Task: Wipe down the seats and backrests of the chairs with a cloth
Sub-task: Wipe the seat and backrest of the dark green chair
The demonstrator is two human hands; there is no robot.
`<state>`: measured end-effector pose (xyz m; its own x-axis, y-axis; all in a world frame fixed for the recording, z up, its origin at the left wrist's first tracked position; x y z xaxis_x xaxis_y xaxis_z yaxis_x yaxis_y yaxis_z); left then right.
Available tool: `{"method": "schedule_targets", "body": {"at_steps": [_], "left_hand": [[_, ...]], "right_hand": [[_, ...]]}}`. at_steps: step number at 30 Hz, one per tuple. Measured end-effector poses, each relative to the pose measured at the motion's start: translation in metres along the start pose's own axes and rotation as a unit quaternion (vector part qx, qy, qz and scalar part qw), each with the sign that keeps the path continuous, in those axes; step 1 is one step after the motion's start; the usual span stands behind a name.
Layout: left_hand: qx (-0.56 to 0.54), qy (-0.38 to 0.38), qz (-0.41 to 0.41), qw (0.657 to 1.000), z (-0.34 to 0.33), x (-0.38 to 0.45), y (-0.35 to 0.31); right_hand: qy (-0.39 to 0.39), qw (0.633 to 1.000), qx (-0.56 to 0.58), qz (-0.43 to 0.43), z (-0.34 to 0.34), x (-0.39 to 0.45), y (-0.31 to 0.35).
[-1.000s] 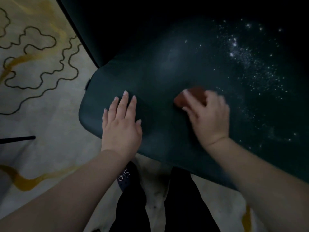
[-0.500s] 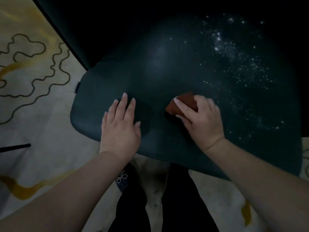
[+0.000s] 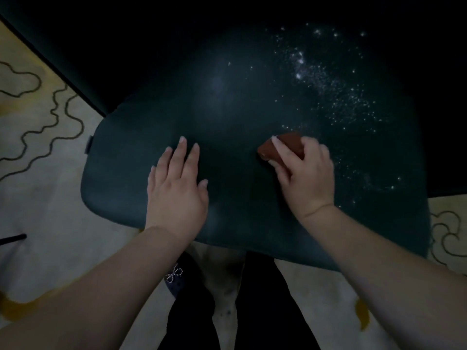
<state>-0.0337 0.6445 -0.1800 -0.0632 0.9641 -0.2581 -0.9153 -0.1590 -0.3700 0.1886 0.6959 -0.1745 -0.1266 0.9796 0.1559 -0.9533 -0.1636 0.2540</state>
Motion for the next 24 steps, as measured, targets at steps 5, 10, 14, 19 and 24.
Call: {"method": "schedule_targets", "body": {"at_steps": [5,10,14,19,24], "left_hand": [[-0.008,-0.010,0.000,1.000,0.007,0.016,-0.005],[0.001,0.000,-0.005,1.000,0.011,0.033,0.000],[0.002,-0.001,0.016,1.000,0.018,0.046,0.001],[-0.001,0.014,0.020,1.000,0.017,0.053,-0.004],[-0.002,0.008,0.026,1.000,0.021,0.063,0.001]], "right_hand": [[0.074,0.985,0.039,0.154,-0.010,0.003,0.030],[0.057,0.996,0.021,0.060,-0.015,0.068,-0.008],[0.032,0.996,0.055,0.066,-0.012,0.047,0.012],[0.080,0.989,0.037,0.119,-0.020,0.073,0.022],[0.049,0.997,0.059,-0.004,-0.024,0.115,0.009]]}}
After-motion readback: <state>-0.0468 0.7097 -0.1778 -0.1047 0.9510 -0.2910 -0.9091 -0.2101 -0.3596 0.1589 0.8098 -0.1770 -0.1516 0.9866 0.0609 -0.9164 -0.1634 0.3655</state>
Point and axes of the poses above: each hand's wrist, its own x-axis towards the middle knuckle, its own z-axis out of the back of the hand, y = z × x, the point moved 5 cm from there along x, towards the middle knuckle, and after that the axes turned 3 degrees about -z, right-handed, at the moved point
